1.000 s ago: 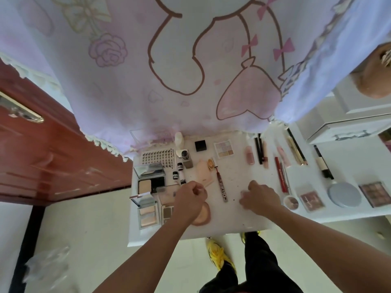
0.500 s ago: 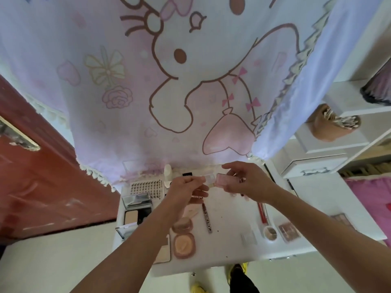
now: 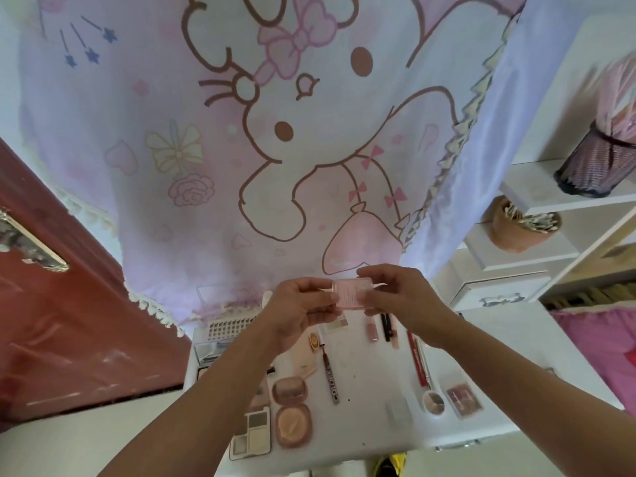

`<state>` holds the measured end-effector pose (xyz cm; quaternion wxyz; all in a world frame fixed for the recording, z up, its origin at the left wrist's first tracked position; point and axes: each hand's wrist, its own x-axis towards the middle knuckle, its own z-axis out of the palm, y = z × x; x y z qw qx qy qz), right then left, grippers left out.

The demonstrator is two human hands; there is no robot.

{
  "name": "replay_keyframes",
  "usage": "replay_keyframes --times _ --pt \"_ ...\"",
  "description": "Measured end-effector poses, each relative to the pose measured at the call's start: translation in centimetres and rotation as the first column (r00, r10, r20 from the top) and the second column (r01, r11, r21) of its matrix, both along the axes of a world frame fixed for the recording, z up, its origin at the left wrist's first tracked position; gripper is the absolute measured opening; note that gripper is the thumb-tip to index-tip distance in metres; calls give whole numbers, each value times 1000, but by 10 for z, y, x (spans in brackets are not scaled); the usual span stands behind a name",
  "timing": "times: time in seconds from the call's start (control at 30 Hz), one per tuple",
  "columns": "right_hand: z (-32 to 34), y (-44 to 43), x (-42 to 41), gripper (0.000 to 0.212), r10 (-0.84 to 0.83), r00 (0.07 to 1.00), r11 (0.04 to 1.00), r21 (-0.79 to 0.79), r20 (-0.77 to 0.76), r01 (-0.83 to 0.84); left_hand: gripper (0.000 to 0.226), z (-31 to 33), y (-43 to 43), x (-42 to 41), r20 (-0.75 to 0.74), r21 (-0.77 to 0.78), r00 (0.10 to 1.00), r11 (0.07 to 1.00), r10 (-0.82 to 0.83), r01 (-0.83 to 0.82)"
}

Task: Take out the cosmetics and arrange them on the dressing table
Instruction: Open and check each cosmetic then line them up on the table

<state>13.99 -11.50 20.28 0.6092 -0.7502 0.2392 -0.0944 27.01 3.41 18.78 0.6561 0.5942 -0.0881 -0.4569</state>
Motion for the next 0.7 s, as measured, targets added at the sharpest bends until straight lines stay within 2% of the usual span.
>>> replay_keyframes --times 0.07,0.17,0.3,0.47,0.57,0.7 --pt "7 -4 0 15 -67 997 969 234 -40 75 25 4 0 4 -25 -36 1000 999 0 -1" --pt "14 -11 -1 9 -58 994 915 395 -89 89 28 10 1 5 -20 -60 999 998 -39 38" --pt "18 -14 -1 10 -66 993 869 484 -94 103 31 18 -1 4 23 -130 997 988 -79 81" --pt "19 -16 2 16 -104 989 755 640 -101 144 47 32 -1 5 244 -134 960 975 -140 177" --pt "21 -17 4 20 -90 992 749 650 -87 125 49 33 -2 7 283 -118 952 981 -118 156" --pt "26 -14 5 23 -12 1000 787 617 -26 25 42 33 1 10 233 -154 972 985 -39 77"
